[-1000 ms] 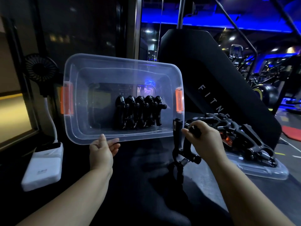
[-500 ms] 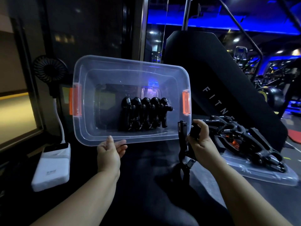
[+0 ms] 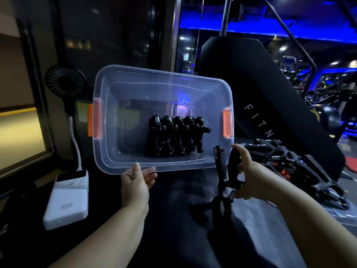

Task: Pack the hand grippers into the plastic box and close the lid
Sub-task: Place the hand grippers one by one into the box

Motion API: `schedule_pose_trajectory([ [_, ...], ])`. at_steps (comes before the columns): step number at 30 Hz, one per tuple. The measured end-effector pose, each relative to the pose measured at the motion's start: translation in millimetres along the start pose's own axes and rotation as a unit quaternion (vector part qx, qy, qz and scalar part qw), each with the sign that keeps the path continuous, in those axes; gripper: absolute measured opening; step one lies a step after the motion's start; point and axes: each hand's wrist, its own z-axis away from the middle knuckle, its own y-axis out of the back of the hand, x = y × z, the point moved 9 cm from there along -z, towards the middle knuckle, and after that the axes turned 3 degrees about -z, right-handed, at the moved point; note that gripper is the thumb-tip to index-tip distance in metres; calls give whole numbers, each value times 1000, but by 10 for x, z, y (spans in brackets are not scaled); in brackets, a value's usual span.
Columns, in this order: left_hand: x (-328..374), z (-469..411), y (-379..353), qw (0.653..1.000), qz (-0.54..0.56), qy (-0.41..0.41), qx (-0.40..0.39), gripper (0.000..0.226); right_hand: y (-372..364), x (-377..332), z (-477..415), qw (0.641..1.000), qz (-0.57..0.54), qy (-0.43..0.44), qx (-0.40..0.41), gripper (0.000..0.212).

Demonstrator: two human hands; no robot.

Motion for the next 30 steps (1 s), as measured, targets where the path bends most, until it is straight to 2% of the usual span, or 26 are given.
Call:
schedule_pose_trajectory([
  [4,-15,-8,-2,1000,-2,0,-5,31,10,-35,-13,999,43,-16,-14,131],
  [12,-50,-39,7,1000,-4,9,-10,38,284,-479,-17,993,-37,73,85,118],
  [17,-53,-8,15,1000,14,22,4,20,302,-968,-242,982,-54,111,143,113],
  [20,-34,5,-11,999,39,21,-7,21,234,-1194,-466,977,-81,112,162,111],
  [24,-53,-13,0,997,66,36,8,13,50,-1472,-734,981,-81,92,151,116],
  [30,-84,-51,19,998,46,35,10,12,-368,-1855,-1090,987,-40,108,110,118],
])
